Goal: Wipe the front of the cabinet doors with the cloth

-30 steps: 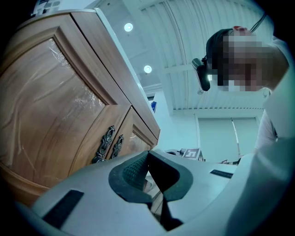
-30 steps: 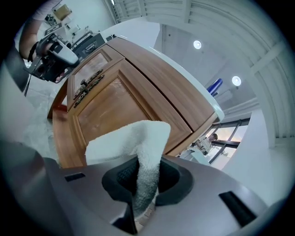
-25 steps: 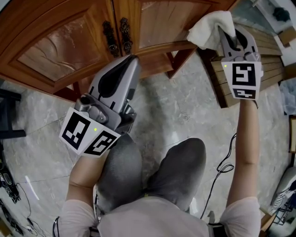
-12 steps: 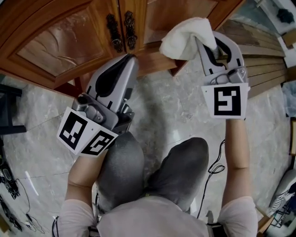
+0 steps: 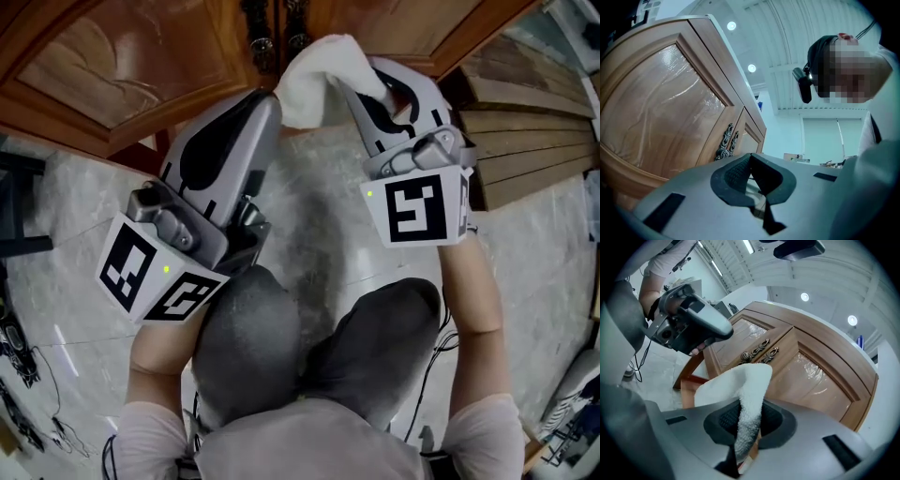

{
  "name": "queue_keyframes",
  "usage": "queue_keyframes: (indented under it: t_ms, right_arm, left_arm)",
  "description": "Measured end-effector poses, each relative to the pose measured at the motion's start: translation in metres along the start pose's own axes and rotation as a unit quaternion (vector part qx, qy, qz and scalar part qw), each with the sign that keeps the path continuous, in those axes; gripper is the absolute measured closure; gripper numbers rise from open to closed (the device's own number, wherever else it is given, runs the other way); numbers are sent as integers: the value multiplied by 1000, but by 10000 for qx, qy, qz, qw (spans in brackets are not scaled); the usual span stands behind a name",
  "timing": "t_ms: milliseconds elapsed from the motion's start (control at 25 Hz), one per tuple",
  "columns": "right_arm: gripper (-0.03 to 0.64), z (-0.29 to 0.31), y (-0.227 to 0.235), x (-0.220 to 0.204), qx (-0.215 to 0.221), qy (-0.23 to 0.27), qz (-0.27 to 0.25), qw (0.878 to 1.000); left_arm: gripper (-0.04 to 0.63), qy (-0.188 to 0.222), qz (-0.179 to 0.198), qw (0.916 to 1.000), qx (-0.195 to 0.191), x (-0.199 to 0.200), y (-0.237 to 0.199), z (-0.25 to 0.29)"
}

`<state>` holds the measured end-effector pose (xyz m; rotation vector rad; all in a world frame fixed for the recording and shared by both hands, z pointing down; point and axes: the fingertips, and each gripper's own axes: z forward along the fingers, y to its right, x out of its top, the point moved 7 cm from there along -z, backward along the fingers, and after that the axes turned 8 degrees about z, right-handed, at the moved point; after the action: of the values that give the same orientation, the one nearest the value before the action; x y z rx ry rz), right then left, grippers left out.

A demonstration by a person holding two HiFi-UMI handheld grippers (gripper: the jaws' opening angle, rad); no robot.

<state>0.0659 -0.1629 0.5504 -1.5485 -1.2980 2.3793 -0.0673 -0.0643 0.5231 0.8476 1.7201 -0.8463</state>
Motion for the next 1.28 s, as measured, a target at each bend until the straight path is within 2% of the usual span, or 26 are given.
queue_keyframes:
  t_ms: [120,520,800,1280]
  right_arm:
    - [546,6,-3,-13,-55,-143,-128,9998]
    - [546,11,16,-35,-298,-298,-77,9991]
    - [546,4,31,-51,-467,-473,-222,9975]
    - [546,-15,73,-90,-967,-795,-126,9921]
  left_arm:
    - [578,-33,-56,10000,-20,-6,-1,-1]
    - [578,-112,-26,9999,39,-11,-11,-3]
    - [578,-170,-33,9998,-43,-19,-3,6]
    - [578,-240,-29,9997,-68,-28,5,16]
